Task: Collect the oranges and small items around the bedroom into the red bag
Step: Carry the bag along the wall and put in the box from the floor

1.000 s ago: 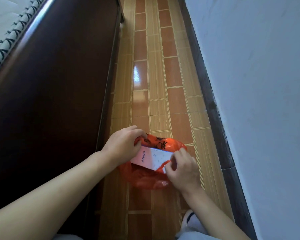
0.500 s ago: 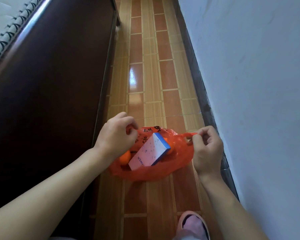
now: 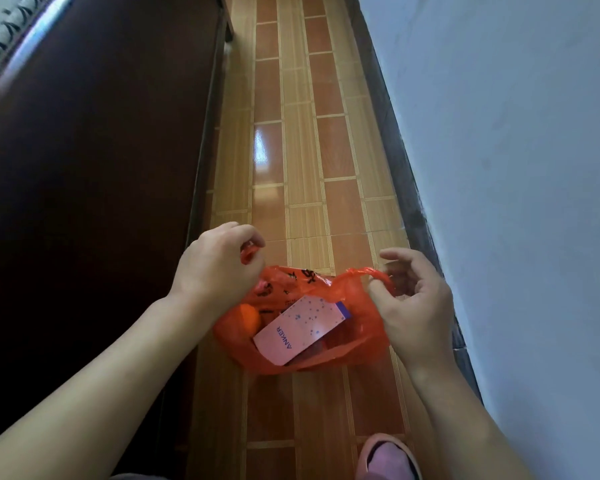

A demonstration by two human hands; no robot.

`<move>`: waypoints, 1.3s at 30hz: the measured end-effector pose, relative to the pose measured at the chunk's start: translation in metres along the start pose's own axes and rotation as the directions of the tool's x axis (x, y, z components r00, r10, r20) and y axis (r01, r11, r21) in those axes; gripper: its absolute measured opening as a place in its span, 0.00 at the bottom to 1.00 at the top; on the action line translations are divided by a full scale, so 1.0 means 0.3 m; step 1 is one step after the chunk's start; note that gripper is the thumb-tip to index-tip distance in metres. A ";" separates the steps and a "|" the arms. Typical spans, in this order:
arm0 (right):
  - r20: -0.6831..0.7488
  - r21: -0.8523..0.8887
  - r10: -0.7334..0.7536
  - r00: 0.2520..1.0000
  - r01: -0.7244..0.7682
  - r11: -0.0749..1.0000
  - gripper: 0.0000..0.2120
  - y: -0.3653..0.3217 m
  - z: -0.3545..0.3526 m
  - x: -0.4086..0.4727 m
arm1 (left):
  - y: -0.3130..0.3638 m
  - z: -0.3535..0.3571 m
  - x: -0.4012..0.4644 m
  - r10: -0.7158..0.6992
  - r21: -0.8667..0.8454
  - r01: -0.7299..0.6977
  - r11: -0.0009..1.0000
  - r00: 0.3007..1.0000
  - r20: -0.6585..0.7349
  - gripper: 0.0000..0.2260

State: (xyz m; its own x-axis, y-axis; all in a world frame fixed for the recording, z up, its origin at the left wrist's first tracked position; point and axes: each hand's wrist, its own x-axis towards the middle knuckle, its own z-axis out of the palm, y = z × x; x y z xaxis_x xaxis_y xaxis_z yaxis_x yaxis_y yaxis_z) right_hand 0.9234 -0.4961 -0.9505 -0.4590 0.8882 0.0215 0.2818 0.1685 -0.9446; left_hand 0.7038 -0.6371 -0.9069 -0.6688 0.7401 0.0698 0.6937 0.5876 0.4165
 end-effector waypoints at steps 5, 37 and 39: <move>0.025 -0.050 -0.029 0.999 0.030 0.998 0.11 -0.047 0.035 0.029 | -0.020 -0.039 0.015 -0.170 0.061 0.165 0.984 0.981 0.091 0.12; 0.118 -0.284 0.010 0.993 0.024 0.959 0.09 -1.453 -0.446 -0.088 | 0.585 -1.261 -0.227 -0.284 -0.277 0.261 0.925 0.958 -0.045 0.03; 0.111 -0.272 -0.002 0.994 0.033 0.962 0.09 -1.607 -0.491 -0.086 | 0.653 -1.415 -0.218 -0.287 -0.298 0.256 0.920 0.956 -0.065 0.02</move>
State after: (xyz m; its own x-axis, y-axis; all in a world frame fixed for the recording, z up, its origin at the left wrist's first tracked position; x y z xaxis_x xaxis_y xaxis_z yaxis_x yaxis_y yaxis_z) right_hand 0.9234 -0.5374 -0.4474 -0.5501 0.8350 -0.0127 0.4852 0.3072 -0.8187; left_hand 0.7700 -0.7092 -0.4450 -0.8557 0.5174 0.0062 0.3871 0.6321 0.6712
